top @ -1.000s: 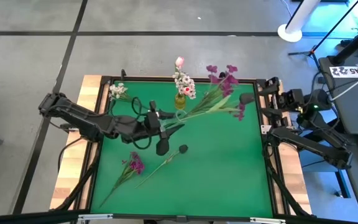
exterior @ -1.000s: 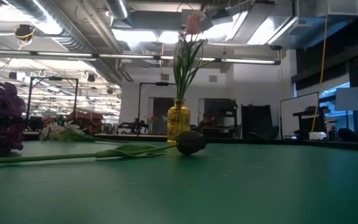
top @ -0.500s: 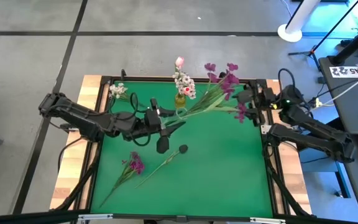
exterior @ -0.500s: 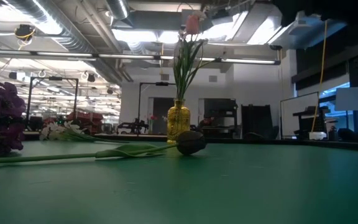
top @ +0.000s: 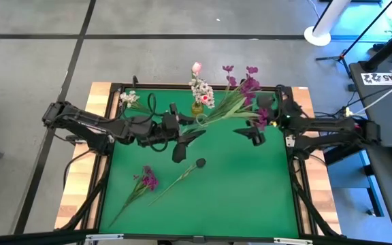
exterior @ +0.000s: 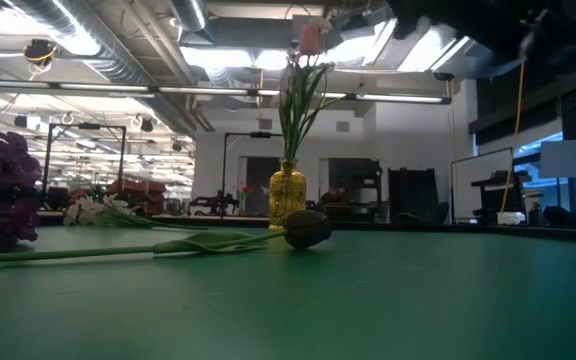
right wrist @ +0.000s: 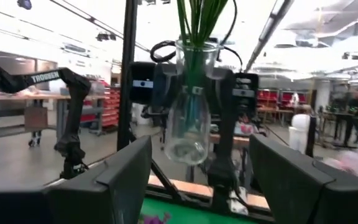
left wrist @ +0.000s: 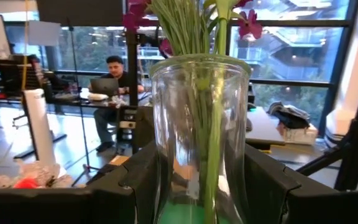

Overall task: Sort flowers into vase by color
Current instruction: Adjust the transparent vase to an upright position

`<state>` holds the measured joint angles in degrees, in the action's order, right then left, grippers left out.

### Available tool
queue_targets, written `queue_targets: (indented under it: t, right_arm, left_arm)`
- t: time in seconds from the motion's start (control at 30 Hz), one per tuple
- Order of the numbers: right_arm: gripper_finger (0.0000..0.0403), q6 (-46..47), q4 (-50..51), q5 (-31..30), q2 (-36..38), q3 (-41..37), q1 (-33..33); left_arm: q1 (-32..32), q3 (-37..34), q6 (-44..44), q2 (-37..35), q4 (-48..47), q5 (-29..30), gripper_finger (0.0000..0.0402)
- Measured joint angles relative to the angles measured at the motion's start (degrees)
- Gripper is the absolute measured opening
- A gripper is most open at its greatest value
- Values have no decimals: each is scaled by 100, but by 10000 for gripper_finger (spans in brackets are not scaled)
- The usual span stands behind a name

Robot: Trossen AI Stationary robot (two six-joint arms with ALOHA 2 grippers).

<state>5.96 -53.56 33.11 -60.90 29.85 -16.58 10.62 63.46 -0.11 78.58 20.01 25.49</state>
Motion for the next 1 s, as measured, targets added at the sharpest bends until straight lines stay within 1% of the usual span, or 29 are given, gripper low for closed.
queue_targets:
  t: [0.1,0.2,0.43,0.67,0.8,1.0]
  right_arm:
    - [269,2,-327,-12,-561,363,201]
    - [269,-16,-427,2,-1039,802,359]
    - [269,-24,-446,291,-1834,1756,623]
    - [269,-27,-402,296,-2257,2226,737]
    - [269,-29,-381,30,-2349,2254,734]
    - [269,-13,-357,-36,-2345,2250,732]
  left_arm:
    - [-29,0,-105,0,0,-118,173]
    - [-27,0,-126,0,-2,-177,173]
    - [-27,0,-235,0,-99,-232,173]
    - [-23,0,-277,5,-187,-237,173]
    - [-29,0,-287,87,-185,-290,173]
    - [-90,4,-374,329,-204,-308,173]
